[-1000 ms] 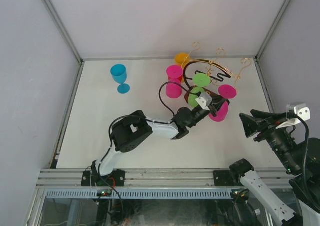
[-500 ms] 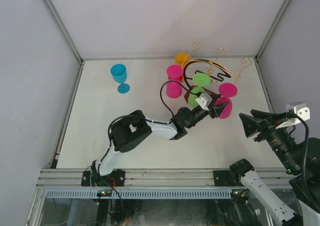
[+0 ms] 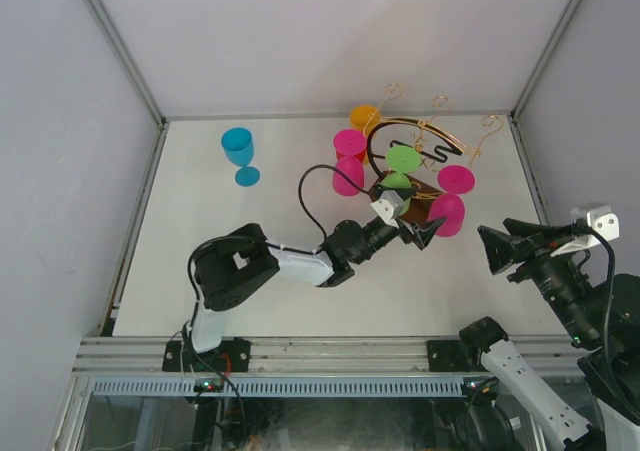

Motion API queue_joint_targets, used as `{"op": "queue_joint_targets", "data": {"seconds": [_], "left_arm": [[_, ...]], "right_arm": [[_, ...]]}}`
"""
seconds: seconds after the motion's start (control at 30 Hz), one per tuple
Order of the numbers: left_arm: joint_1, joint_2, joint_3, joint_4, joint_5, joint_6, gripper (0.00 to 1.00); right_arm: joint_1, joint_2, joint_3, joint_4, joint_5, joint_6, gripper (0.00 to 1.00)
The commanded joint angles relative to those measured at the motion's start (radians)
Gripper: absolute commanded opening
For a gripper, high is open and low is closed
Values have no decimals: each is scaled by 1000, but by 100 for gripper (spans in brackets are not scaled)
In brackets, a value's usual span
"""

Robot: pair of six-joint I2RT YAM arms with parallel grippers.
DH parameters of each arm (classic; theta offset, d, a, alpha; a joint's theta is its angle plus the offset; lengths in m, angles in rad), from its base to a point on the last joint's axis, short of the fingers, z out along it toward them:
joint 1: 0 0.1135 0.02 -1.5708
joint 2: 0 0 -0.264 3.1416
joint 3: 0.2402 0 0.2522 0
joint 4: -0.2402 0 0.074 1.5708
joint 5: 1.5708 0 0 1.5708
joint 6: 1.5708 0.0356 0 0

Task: Place the wine glass upside down on the wine glass rack
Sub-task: Turn the wine glass upside down at the wine rack.

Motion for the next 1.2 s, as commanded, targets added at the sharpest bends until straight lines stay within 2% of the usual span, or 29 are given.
{"op": "queue_joint_targets", "data": {"seconds": [0.0,0.33,0.6,0.7,0.77,0.8,1.03,1.17], "left_arm": [[-29,-125,-92,32,-36,53,100],[-101,-304,-344,25,-203,35,100],[-143,-490,-500,-190,-367,-34,100],[-145,-579,-534,-382,-461,-120,100],[-145,-643,-537,-540,-512,-202,100],[-145,-672,-530,-641,-530,-245,100],[-143,-778,-372,-1304,-492,-439,100],[-142,-790,-304,-1527,-493,-491,100]], "right_arm": [[-4,18,-5,27,14,-1,54],[-4,32,-48,47,-7,36,68],[-3,32,-98,75,11,70,80],[-4,44,-107,74,10,91,85],[-3,63,-106,69,4,140,97],[-4,74,-106,67,-19,150,99],[-4,185,-102,35,-122,154,100],[-3,240,-99,29,-141,148,100]]}}
